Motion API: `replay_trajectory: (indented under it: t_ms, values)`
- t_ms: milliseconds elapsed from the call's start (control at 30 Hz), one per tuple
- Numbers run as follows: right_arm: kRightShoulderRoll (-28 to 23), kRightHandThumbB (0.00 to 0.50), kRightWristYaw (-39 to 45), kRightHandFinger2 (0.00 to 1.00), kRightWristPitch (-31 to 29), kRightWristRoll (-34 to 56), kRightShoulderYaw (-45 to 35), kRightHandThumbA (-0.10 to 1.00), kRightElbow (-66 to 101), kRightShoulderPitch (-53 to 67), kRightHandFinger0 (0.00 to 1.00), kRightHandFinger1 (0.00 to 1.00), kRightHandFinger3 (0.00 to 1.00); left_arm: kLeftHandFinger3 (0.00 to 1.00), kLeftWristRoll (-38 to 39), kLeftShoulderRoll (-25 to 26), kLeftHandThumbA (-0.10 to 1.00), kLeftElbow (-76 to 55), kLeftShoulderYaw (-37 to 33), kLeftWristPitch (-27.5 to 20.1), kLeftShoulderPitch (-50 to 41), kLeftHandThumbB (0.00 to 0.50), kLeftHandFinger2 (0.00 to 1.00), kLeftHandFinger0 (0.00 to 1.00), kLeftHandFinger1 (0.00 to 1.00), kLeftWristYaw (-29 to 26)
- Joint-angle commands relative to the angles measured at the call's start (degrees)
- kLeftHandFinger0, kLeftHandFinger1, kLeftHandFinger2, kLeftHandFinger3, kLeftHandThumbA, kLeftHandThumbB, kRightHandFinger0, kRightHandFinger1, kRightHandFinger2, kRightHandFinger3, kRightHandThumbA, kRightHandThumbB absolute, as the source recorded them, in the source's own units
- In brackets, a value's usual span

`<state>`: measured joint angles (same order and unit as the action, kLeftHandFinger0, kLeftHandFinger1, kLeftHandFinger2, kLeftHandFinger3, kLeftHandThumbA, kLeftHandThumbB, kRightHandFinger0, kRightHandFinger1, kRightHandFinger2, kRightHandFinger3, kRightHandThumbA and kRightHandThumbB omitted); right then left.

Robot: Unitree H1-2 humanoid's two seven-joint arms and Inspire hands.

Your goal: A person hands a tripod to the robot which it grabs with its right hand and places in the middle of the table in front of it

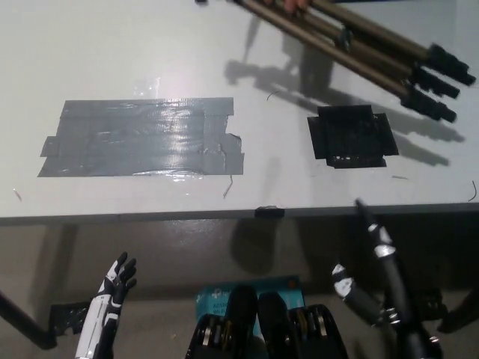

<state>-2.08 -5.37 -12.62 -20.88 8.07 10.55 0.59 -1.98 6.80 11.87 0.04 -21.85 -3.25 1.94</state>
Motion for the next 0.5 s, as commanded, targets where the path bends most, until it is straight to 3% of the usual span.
replay_trajectory:
  t_ms: [0,100,200,233,467]
  values:
    - [-2.75,0.207,2.93,1.00,5.30,-4.17,-3.39,0.54,16.54,-3.72,1.00,1.00,1.00,1.00,-0.45,0.32,0.94,-0.48,-0.34,-4.24,-1.88,0.258,1.00,1.00,1.00,0.29]
    - [-3.98,0.248,3.07,1.00,6.01,-8.60,-4.81,0.53,18.74,-9.21,1.00,1.00,1.00,1.00,-0.50,0.08,0.93,-0.17,-0.40,-4.07,-2.18,0.282,1.00,1.00,1.00,0.18]
    - [-4.34,0.281,6.78,1.00,12.41,-11.02,-4.96,0.63,21.36,-15.39,1.00,1.00,1.00,1.00,-1.07,0.05,0.95,-0.19,-0.37,-3.82,-2.18,0.295,1.00,1.00,1.00,-0.15]
    - [-4.09,0.291,9.15,1.00,16.63,-13.69,-4.86,0.70,22.50,-18.31,1.00,1.00,1.00,1.00,-1.39,0.08,0.96,-0.54,-0.35,-3.47,-2.14,0.290,1.00,1.00,1.00,-0.30]
    - [-5.15,0.324,12.04,1.00,24.75,-25.22,-3.82,0.75,14.57,-29.61,1.00,1.00,1.00,1.00,-0.89,-0.13,0.95,-0.50,-0.43,-4.06,-1.68,0.264,1.00,1.00,1.00,0.04]
